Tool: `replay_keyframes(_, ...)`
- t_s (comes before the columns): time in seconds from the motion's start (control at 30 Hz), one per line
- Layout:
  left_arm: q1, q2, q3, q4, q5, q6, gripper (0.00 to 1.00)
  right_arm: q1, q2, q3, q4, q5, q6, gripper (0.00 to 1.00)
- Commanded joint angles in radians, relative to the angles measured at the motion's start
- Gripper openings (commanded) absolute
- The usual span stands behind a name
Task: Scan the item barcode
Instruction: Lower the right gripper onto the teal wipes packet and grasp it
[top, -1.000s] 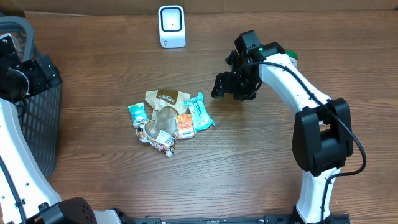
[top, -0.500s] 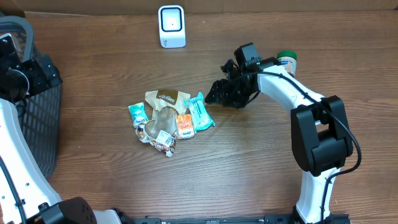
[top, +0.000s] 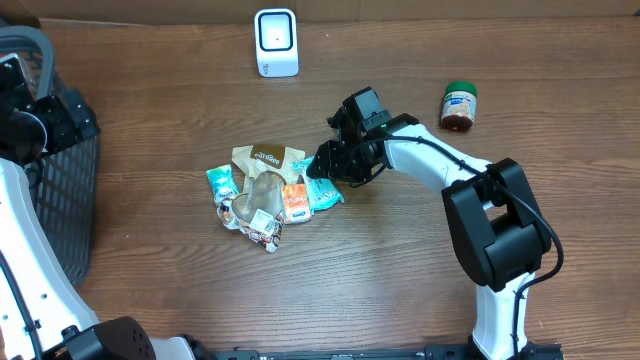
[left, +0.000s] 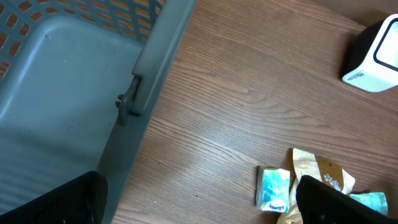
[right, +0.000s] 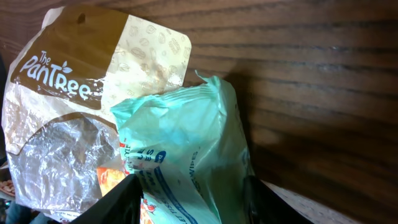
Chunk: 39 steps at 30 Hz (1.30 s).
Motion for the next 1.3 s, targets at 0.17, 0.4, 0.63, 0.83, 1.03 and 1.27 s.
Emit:
replay_keyframes(0.17,0.000,-0.005,0.020,0.001,0.011,-0.009,1.00,0.013,0.058,-0.012,0.048,-0.006,0.045,0.23)
replay_keyframes(0.4,0.000,-0.005,0.020,0.001,0.011,-0.009,0.99,0.004,0.054,0.017,0.003,-0.037,0.023,0.04)
replay_keyframes(0.63,0.000,-0.005,0.020,0.001,0.011,-0.009,0.99,-0.012,-0.053,0.216,-0.270,0.172,-0.099,0.04)
replay_keyframes(0.83,0.000,-0.005,0.020,0.001,0.011,-0.009,0.99,-0.011,-0.096,0.252,-0.346,0.239,-0.098,0.04)
replay_keyframes(1.03,0.000,-0.005,0.020,0.001,0.011,-0.009,1.00,-0.011,-0.082,0.210,-0.349,0.206,-0.035,0.59)
replay_keyframes(1.27,0.000,-0.005,0.020,0.001,0.011,-0.009,1.00,-0.011,-0.009,0.144,-0.307,0.117,0.019,0.56)
